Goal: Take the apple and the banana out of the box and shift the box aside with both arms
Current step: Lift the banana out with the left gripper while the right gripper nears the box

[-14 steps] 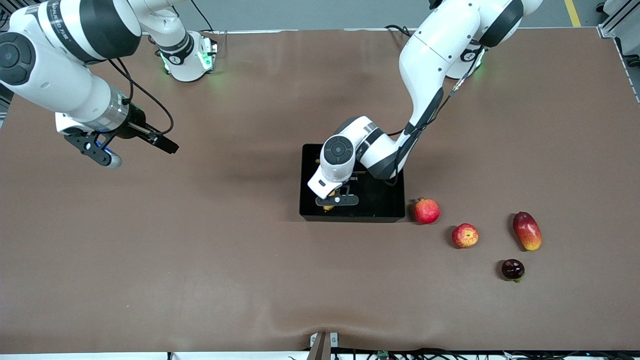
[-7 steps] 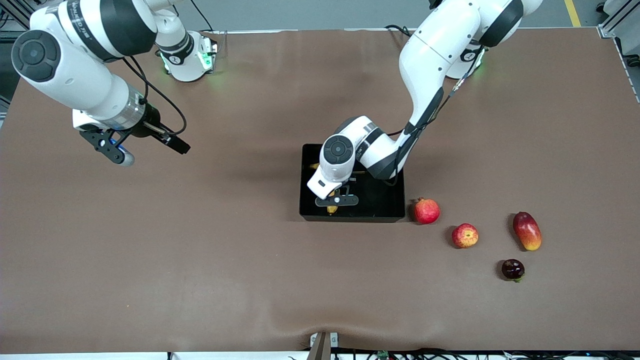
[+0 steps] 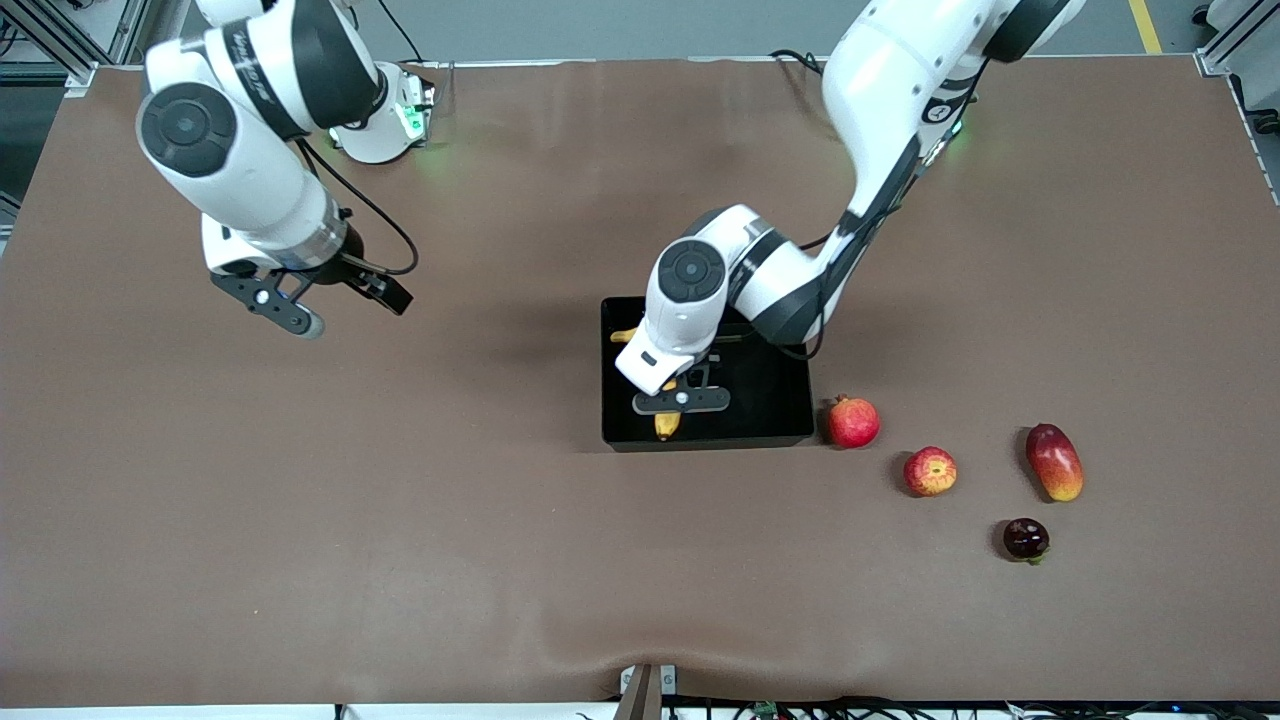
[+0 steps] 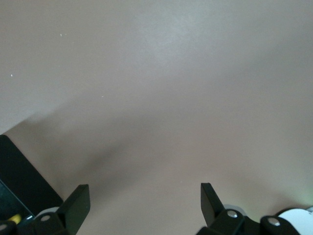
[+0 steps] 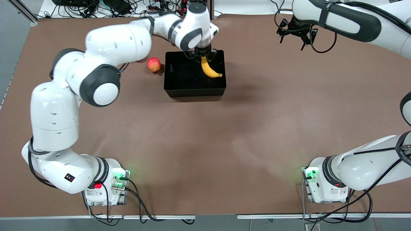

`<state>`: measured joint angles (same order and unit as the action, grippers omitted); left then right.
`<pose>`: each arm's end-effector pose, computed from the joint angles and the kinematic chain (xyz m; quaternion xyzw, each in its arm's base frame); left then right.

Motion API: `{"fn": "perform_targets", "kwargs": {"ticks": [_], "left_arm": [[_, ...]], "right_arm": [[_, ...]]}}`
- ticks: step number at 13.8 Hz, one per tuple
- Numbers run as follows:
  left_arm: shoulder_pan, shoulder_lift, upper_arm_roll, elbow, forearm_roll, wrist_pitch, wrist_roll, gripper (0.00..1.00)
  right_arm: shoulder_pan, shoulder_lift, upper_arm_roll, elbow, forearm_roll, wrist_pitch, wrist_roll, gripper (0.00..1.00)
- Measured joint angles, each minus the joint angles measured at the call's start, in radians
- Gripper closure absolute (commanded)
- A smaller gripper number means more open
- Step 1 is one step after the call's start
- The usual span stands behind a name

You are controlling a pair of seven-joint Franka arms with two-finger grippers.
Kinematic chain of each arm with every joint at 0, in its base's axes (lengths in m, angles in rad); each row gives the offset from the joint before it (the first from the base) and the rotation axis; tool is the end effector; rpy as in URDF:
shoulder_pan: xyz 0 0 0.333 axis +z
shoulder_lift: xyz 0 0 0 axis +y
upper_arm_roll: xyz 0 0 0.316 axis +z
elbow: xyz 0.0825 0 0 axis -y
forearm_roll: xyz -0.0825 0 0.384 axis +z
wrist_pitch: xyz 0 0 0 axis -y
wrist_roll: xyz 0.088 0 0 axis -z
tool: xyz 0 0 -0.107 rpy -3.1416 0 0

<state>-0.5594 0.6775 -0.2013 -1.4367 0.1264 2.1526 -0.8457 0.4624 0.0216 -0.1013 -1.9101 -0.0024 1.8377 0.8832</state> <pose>0.5483 -0.4762 0.3031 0.9991 0.0324 0.0121 0.0249 0.5194 0.1963 0.4740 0.9651 -0.2575 -0.0368 0.0292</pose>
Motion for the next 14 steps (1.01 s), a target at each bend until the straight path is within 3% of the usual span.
{"fn": "perform_targets", "kwargs": {"ticks": [4, 8, 14], "left_arm": [[0.077, -0.116, 0.003, -0.002, 0.000, -0.135, 0.034, 1.00], [0.223, -0.174, 0.006, -0.017, 0.001, -0.281, 0.215, 1.00], [0.528, -0.218, 0.008, -0.184, 0.002, -0.262, 0.496, 1.00]], "right_arm": [[0.022, 0.021, 0.002, -0.033, 0.000, 0.156, -0.137, 0.00], [0.079, 0.089, 0.006, -0.020, 0.027, 0.249, -0.234, 0.00], [0.192, 0.245, 0.012, 0.065, 0.068, 0.364, -0.302, 0.00]]}}
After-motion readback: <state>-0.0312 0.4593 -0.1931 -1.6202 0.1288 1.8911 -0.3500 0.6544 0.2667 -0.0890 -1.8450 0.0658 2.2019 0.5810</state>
